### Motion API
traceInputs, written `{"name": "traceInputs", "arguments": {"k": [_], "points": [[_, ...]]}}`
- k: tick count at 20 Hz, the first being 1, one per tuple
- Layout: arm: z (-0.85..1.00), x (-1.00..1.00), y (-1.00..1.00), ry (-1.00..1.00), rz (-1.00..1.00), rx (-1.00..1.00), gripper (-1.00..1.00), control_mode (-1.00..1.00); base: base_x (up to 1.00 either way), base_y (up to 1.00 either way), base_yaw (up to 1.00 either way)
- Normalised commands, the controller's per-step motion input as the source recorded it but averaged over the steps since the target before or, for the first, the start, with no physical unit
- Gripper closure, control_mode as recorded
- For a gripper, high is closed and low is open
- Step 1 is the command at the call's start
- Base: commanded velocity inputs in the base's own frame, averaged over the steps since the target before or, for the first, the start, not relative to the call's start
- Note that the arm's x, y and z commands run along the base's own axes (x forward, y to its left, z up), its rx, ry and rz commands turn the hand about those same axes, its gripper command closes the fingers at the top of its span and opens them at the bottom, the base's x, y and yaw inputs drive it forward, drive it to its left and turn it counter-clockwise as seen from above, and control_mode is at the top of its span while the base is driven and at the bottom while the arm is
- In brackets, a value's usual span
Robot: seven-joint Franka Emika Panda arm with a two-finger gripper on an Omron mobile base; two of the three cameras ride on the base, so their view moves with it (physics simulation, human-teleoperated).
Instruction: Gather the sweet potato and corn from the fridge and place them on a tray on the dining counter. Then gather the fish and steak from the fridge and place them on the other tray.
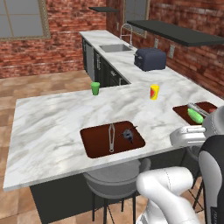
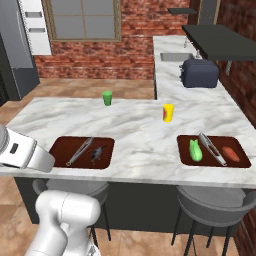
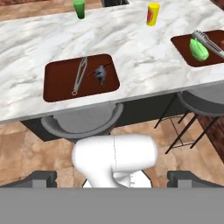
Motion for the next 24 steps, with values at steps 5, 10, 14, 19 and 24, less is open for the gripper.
{"name": "traceInputs", "arguments": {"k": [5, 10, 14, 19, 24], "points": [[0.00, -0.02, 0.00, 0.00, 0.00, 0.00, -1.00, -1.00, 0.00, 0.00, 0.00], [0.00, -0.03, 0.01, 0.00, 0.00, 0.00, -1.00, 1.00, -0.22, 0.26, 0.02], [0.00, 0.00, 0.00, 0.00, 0.00, 0.00, -1.00, 1.00, -0.18, 0.87, 0.02], [0.00, 0.00, 0.00, 0.00, 0.00, 0.00, -1.00, 1.00, 0.00, 1.00, 0.00], [0.00, 0.00, 0.00, 0.00, 0.00, 0.00, -1.00, 1.00, 0.00, 1.00, 0.00]]}}
